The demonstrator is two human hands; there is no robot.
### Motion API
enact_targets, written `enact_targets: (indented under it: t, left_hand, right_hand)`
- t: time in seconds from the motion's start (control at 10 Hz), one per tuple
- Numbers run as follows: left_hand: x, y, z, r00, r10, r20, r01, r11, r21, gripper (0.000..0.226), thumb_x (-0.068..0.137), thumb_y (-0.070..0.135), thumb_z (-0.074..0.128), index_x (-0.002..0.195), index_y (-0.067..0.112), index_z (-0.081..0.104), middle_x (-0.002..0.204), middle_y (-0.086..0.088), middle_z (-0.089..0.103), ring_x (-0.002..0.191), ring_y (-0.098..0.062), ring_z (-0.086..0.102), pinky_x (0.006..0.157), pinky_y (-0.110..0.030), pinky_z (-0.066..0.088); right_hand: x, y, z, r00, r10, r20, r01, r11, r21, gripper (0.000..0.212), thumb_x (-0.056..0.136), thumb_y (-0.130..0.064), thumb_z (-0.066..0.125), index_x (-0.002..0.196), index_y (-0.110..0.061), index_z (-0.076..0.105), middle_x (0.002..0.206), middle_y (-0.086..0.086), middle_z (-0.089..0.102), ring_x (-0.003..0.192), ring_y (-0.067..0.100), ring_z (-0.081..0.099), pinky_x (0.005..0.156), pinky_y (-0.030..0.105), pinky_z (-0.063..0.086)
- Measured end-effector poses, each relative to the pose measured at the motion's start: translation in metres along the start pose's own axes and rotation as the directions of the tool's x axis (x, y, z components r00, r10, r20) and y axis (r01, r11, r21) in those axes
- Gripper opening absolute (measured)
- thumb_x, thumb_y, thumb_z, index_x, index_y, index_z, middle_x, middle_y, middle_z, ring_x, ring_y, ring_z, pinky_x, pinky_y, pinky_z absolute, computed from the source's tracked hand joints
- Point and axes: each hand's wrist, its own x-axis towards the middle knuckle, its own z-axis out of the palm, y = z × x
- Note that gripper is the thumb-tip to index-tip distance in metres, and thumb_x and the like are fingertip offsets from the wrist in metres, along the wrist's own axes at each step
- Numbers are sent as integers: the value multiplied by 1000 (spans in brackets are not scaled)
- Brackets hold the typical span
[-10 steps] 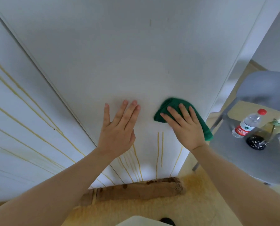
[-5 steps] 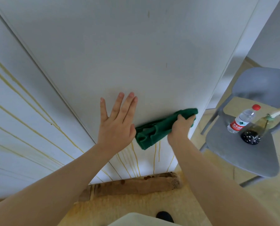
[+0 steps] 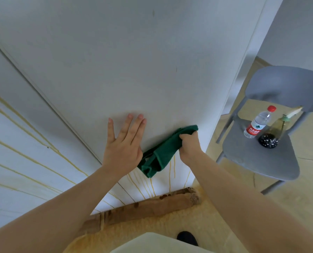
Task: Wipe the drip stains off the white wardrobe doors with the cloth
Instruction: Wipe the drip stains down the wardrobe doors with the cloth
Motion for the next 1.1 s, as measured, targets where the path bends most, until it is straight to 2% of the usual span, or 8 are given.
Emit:
enact_targets:
  t: [0.1,0.2,0.4,0.5,0.6,0.8,1.0,1.1]
  left_hand:
    - [-1,0,0,1000,16,16,-16,1000,-8,83,73,22,56,146,6,20,150,-8,24,138,-26,25,110,-60,7]
    - [-6,-5,-1,1000,-13,18,13,1000,-2,81,74,22,54,146,5,21,150,-8,24,138,-26,25,110,-60,8]
    - [-33,-23,0,997,-56,52,55,998,24,84,77,23,48,150,7,8,156,-7,13,145,-24,7,111,-61,7]
    - [-45,-32,-2,994,-81,68,78,996,53,79,80,23,46,150,7,12,158,-4,2,146,-22,3,111,-61,9]
    - [-54,-37,-3,989,-100,107,96,994,46,79,78,23,51,148,6,18,154,-6,17,146,-20,-2,111,-60,8]
    - [-58,-40,-8,974,-186,128,186,982,10,82,76,24,51,148,6,16,152,-8,19,145,-18,-7,111,-58,2]
    - [-86,-62,-14,948,-274,162,271,962,46,82,77,26,48,148,6,13,153,-9,17,145,-18,-8,112,-55,1]
    - [-101,-74,-21,944,-290,156,281,957,73,80,81,29,41,150,7,5,158,-5,1,145,-20,-8,113,-54,-1]
  right_hand:
    - [11,-23,-25,974,-145,-176,138,989,-54,63,89,8,30,146,-19,22,141,6,36,113,25,42,98,39,40]
    - [16,-28,-22,958,-147,-246,124,987,-105,68,91,6,31,150,-22,8,148,-2,23,124,21,35,104,38,34]
    - [-17,25,43,984,134,-114,-131,991,32,61,97,-2,37,148,-25,13,144,3,32,120,22,41,105,35,34]
    - [-33,39,65,978,209,-10,-209,974,-89,47,97,-3,42,141,-17,33,138,5,42,110,21,46,93,27,39]
    - [-39,27,59,985,170,5,-156,917,-368,38,96,-1,42,134,-6,42,127,8,49,107,21,48,89,22,38]
    - [-15,-1,25,971,28,-236,-141,868,-476,41,85,4,52,126,1,49,126,20,53,116,33,50,90,31,41]
    - [-50,41,86,997,22,-77,-68,739,-670,33,84,-3,56,117,-1,55,117,17,57,100,29,55,82,30,43]
    - [-77,51,132,975,217,-41,-212,871,-442,27,90,-3,48,117,-3,51,106,13,53,94,22,48,79,23,39]
